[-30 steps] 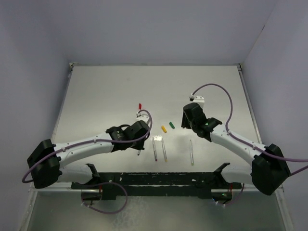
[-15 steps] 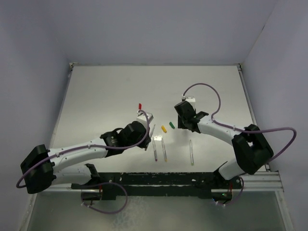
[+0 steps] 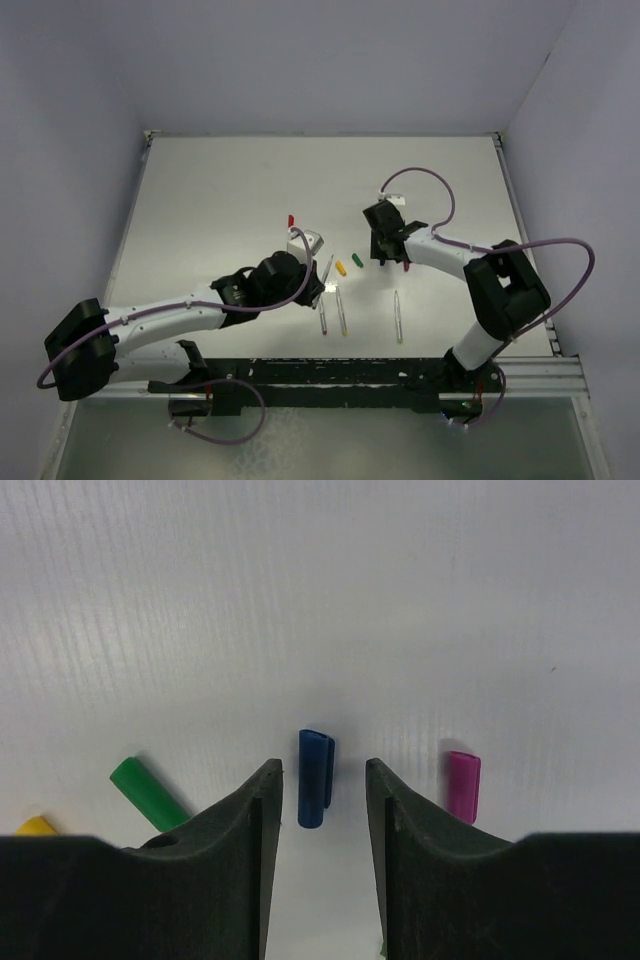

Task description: Insert the pens into the pen caps

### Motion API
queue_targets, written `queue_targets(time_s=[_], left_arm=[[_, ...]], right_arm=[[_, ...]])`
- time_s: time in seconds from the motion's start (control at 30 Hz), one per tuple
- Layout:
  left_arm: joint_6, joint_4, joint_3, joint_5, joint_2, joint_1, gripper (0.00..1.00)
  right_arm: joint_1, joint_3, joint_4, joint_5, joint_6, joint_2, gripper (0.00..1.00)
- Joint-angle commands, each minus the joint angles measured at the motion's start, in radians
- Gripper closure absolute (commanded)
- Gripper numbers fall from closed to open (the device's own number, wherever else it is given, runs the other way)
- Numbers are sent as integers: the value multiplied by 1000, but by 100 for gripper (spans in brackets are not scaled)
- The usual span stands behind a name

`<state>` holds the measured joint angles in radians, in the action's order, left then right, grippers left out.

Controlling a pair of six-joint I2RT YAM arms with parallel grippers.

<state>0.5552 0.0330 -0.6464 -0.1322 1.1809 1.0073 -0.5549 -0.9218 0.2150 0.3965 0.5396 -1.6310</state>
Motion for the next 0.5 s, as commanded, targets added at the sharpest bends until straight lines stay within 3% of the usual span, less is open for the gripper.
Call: queue_targets(time_s=[0.0,0.47], left_arm=[[-13,-65,4,22,-1,-3,100],[-15,-61,-11,23,24,-3,100]], right_arm=[[3,-47,-17,-27,-13,-22,60],[4,-25,-16,-40,5,-41,63]])
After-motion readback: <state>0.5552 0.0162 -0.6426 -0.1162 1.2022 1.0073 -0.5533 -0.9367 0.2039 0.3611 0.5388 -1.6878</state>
